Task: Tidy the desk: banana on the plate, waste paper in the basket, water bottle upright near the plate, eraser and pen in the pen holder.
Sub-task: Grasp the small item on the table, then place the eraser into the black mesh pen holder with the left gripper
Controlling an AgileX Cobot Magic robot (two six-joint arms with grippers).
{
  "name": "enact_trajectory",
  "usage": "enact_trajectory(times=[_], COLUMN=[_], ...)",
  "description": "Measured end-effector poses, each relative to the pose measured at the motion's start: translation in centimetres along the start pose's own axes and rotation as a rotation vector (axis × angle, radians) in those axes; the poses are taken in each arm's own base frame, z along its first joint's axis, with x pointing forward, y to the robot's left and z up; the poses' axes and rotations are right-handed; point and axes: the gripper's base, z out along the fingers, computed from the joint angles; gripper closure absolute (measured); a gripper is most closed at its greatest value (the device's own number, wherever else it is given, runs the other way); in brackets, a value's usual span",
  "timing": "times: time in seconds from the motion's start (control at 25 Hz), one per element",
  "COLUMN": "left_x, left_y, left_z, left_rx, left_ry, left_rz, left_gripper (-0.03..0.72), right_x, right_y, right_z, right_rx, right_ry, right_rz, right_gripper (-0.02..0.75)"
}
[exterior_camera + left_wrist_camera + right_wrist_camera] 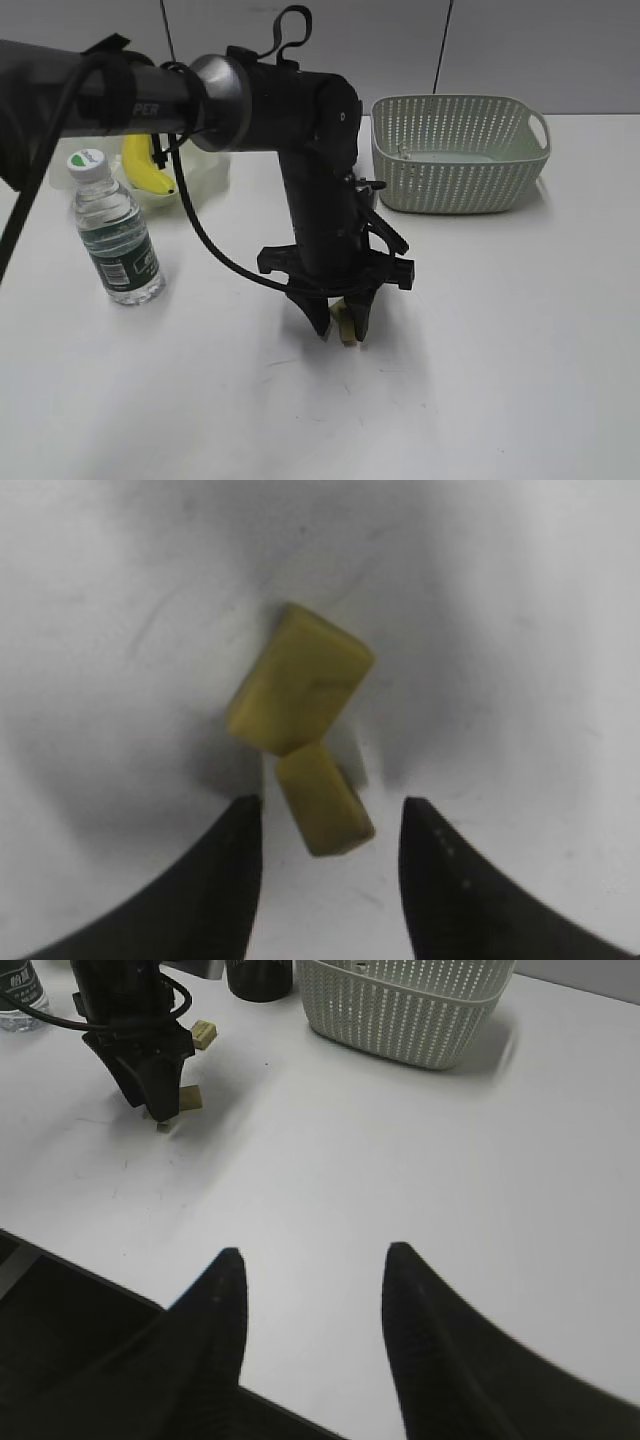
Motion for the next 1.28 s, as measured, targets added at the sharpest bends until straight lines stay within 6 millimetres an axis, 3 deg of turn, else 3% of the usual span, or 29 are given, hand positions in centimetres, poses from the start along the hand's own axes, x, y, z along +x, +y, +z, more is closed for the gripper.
enact_trajectory(times=[0.12,0.4,0.76,1.04,1.28], left_x=[-0.2,-0.8,-0.3,0.5,-0.4], left_y=[0.0,-0.2,0.0,-0.4,1.4], left_z=[0.4,-0.5,-1.0,-5.9,-11.4], left_rx=[-0.008,-0.022,-0.051,-0.039,-0.026], left_ry=[0.006,-0.03,0.012,-0.09,-0.323], left_rz=[0.002,0.023,0.029,0.081,0.085], left_gripper=[0.362,0.58,0.587,0.587,0.588], right_x=[0.0,0.0,0.0,0.0,0.0], right_y=[0.0,0.0,0.0,0.0,0.0], right_z=[0.0,0.0,0.0,0.0,0.0], right_rx=[0.0,0.0,0.0,0.0,0.0], right_ry=[0.0,0.0,0.0,-0.001,-0.001], right_rz=[0.0,0.0,-0.001,-0.001,-0.001], right_gripper=[0.376,0.376,0.377,0.376,0.376])
